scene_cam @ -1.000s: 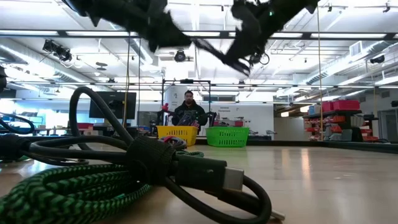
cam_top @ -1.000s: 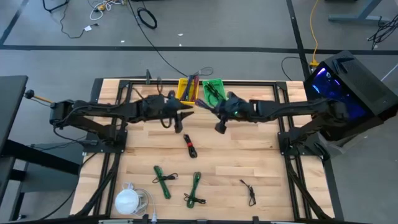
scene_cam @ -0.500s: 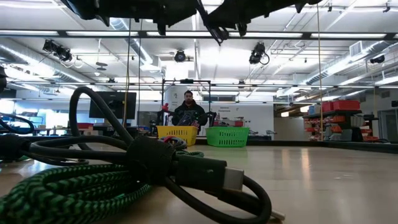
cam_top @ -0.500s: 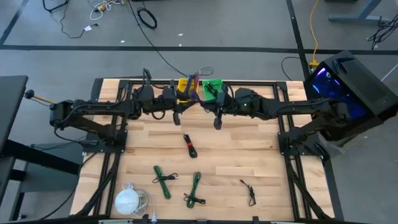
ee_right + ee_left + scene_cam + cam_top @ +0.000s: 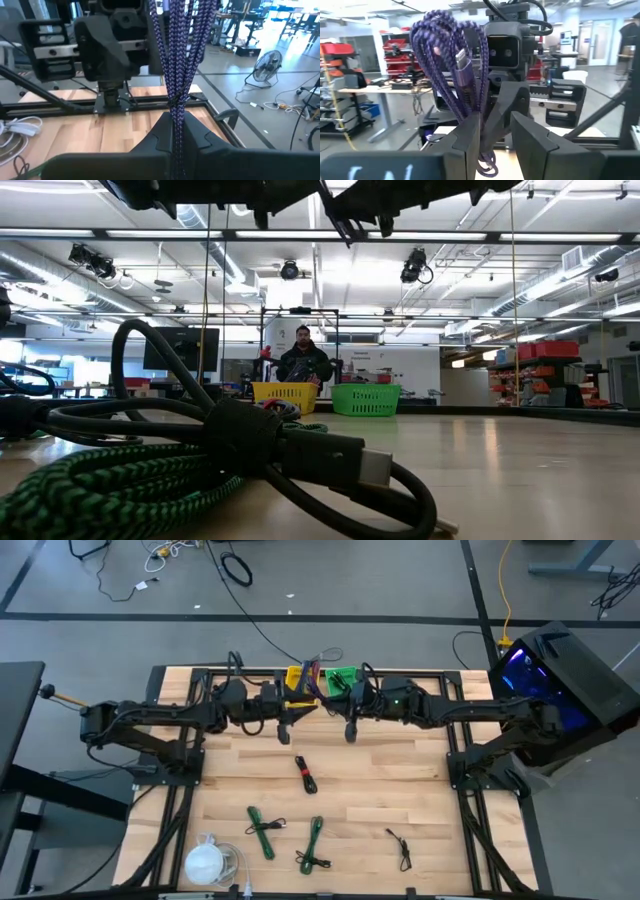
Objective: Pick & Place USB Port
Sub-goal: Put the purple charger cable into the yellow bin
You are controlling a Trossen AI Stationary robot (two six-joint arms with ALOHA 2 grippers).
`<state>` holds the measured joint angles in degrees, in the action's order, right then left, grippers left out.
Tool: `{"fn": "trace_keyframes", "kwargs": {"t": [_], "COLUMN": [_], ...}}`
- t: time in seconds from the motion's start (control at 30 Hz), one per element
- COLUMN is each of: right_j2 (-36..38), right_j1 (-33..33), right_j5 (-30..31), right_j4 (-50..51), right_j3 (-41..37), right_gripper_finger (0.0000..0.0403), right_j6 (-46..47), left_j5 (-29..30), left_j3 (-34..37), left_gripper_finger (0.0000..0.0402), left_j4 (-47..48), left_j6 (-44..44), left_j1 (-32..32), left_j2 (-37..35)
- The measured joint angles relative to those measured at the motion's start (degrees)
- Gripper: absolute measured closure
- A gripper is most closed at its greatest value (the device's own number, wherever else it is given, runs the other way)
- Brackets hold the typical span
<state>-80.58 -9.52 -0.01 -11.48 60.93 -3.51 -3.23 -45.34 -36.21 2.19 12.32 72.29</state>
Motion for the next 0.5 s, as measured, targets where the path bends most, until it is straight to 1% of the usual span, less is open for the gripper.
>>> {"fn": "trace_keyframes", "kwargs": {"t": [0.4, 0.5], "right_j2": [-0.1, -0.5], "right_j1": [0.0, 0.0], "right_j5": [-1.0, -1.0], "right_j4": [-0.9, -0.9], "right_j3": [0.0, 0.1], "right_gripper_finger": [0.0394, 0.0394], "right_j6": [-0.6, -0.8], "left_j5": [-0.1, -4.1], "left_j3": [0.0, 0.0], "left_gripper_finger": [0.0287, 0.0287], "left_j4": [-0.1, -0.9], "left_j6": [-1.5, -1.6], "left_j1": [2.1, 2.1], "left_j2": [0.0, 0.0]}}
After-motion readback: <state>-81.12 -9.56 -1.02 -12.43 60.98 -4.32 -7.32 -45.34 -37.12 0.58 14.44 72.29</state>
